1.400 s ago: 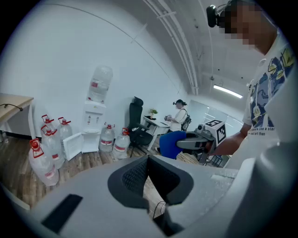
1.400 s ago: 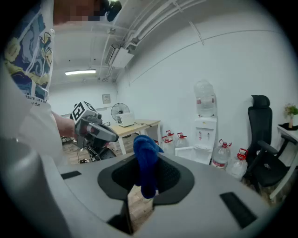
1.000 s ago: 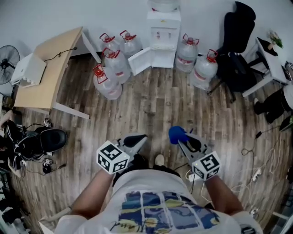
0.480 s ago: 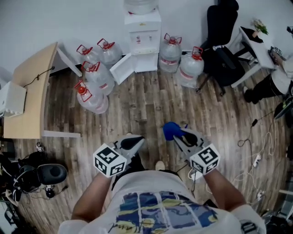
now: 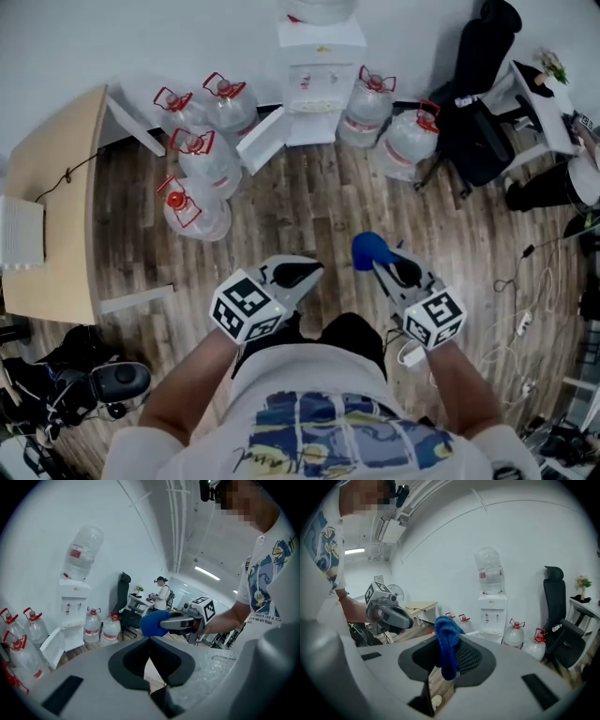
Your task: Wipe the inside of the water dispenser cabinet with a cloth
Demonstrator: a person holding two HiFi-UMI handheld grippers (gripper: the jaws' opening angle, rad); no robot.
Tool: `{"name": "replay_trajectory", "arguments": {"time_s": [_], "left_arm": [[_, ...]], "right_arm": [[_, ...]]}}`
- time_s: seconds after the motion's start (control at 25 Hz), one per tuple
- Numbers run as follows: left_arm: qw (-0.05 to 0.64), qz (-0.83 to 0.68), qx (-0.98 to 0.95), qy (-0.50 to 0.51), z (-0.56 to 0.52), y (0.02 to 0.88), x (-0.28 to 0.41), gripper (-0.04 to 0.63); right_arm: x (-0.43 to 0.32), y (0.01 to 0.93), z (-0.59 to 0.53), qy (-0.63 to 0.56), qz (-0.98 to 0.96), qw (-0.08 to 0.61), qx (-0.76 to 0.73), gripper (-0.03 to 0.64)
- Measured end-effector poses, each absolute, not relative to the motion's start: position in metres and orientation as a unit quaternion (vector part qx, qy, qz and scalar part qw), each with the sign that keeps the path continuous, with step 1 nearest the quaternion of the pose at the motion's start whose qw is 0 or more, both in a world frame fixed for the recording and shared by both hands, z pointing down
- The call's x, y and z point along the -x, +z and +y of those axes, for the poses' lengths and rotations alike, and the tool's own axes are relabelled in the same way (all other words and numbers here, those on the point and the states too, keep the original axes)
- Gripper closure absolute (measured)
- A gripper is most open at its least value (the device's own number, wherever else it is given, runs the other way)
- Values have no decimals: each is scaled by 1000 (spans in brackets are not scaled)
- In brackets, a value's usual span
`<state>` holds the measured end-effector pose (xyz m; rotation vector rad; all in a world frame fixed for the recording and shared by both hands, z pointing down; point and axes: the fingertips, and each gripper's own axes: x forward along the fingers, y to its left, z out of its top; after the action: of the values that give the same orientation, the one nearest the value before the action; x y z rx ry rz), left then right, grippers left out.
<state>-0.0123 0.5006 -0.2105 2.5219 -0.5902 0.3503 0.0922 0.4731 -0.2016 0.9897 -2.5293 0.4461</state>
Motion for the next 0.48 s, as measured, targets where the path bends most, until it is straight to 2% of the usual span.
{"name": "replay_trajectory", "arguments": {"time_s": [0.24, 0.48], "left_arm": [[268, -209, -932, 124, 448, -199, 32, 595], [270, -206, -932, 124, 382, -187, 10, 595]], "right_arm": [[-66, -198, 425, 157, -898, 199, -360, 532], [-80, -191, 349, 138, -897, 207, -365, 532]]}}
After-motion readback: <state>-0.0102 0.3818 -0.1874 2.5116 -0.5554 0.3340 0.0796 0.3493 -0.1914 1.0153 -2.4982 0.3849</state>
